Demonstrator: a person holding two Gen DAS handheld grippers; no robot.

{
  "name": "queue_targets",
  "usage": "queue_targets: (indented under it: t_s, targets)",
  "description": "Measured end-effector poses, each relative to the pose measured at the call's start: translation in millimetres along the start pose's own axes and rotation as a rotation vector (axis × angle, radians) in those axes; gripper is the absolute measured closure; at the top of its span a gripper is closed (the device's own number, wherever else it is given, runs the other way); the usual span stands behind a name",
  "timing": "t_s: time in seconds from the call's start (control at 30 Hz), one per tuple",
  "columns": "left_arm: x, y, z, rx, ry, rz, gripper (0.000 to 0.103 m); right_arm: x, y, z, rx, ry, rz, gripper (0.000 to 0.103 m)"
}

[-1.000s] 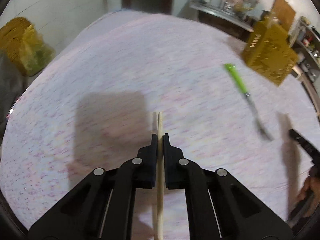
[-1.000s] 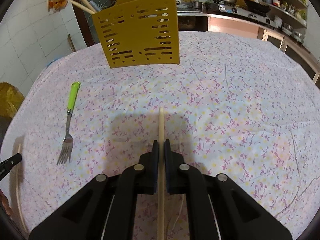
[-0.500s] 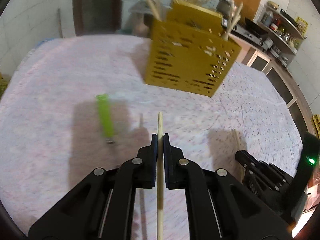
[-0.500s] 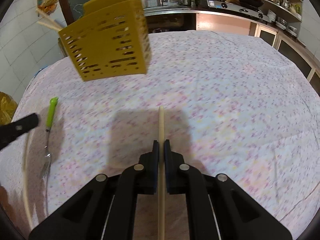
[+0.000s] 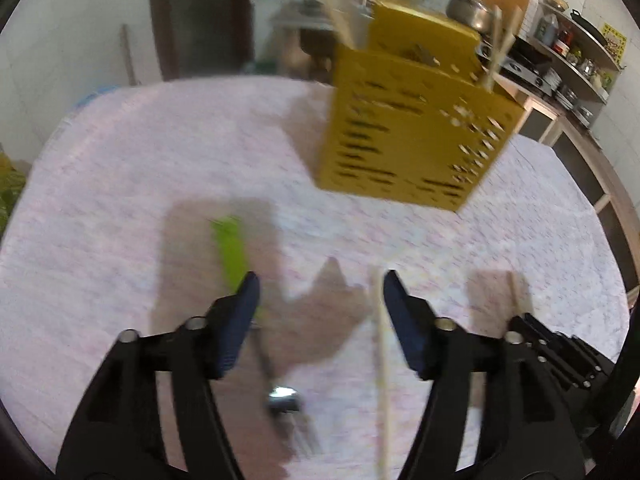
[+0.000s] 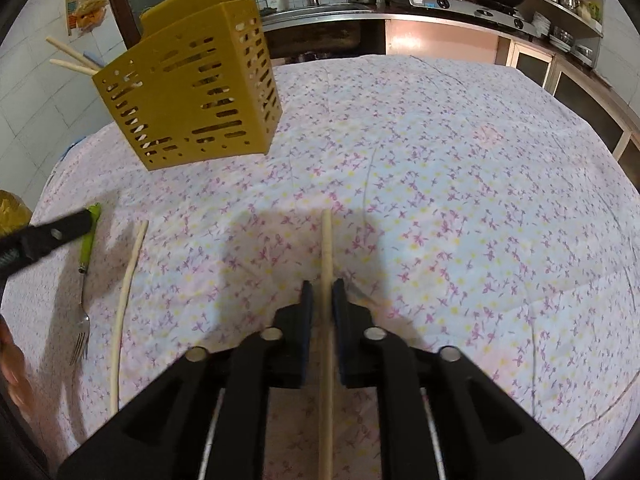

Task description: Organize utensils

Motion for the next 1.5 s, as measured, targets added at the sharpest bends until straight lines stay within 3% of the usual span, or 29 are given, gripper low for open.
queue_targets:
  t_s: [0.13, 0.23, 0.33, 0.57, 0.67, 0.7, 0.73, 0.83, 0.87, 0.9, 0.97, 1.17, 1.33, 1.4, 1.43, 1.5]
  targets:
    - [-8, 3, 38, 0.047, 0.087, 0.017, 0.037, 1, -6, 9, -0.018, 0.001, -0.008, 0.097]
    - [-27, 5, 59, 0.091, 0.099, 0.084, 0.037, 1, -8, 23, -0.031, 0.033, -0.013, 0.097]
    - [-39, 6, 68, 0.091, 0.130, 0.095, 0.037, -1, -8, 45, -0.031, 0.073, -0.015, 0.097]
    - [-51, 19, 77, 0.115, 0.099, 0.110, 0.040, -6, -5, 85, -0.017, 0.086, -0.009, 0.097]
    - [-57, 25, 77, 0.091, 0.095, 0.113, 0.053, -6, -4, 98, -0.023, 0.115, -0.001, 0.097]
    - [-57, 27, 74, 0.069, 0.100, 0.106, 0.071, -6, -3, 103, -0.024, 0.128, 0.000, 0.097]
    - [-56, 28, 72, 0.048, 0.092, 0.106, 0.082, -7, -3, 104, -0.027, 0.137, -0.003, 0.097]
    - [-54, 26, 70, 0.024, 0.075, 0.112, 0.083, -6, -3, 112, -0.013, 0.157, 0.007, 0.096]
    - [-53, 26, 70, 0.013, 0.073, 0.109, 0.083, -7, -2, 113, -0.007, 0.147, 0.006, 0.092]
    - [-51, 24, 69, -0.005, 0.070, 0.107, 0.084, -4, -2, 111, -0.007, 0.129, -0.003, 0.070]
    - [-47, 18, 70, -0.034, 0.067, 0.115, 0.087, 0, 2, 108, -0.018, 0.105, -0.028, 0.040]
    - [-29, 5, 85, -0.090, 0.095, 0.082, 0.088, 1, 14, 122, 0.065, 0.009, -0.045, 0.040]
    - [-35, -1, 97, -0.062, 0.045, 0.089, 0.088, -20, 23, 140, 0.113, -0.048, -0.010, 0.044]
    - [-35, -1, 97, -0.066, 0.047, 0.074, 0.088, -30, 26, 142, 0.119, -0.065, 0.011, 0.061]
    - [-34, -2, 96, -0.067, 0.044, 0.072, 0.085, -31, 28, 142, 0.115, -0.067, 0.002, 0.062]
    - [-31, -4, 93, -0.065, 0.021, 0.078, 0.073, -32, 33, 141, 0.107, -0.056, -0.003, 0.079]
Point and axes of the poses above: each gripper's, at about its wrist camera, not at the fingertips, and x roughly against the way its jaws point, z to its left, y to its top, the point moved 6 cm from there along -x, roughly the way its jaws point, and after that the axes turned 12 degrees about z, right-handed, at the moved point
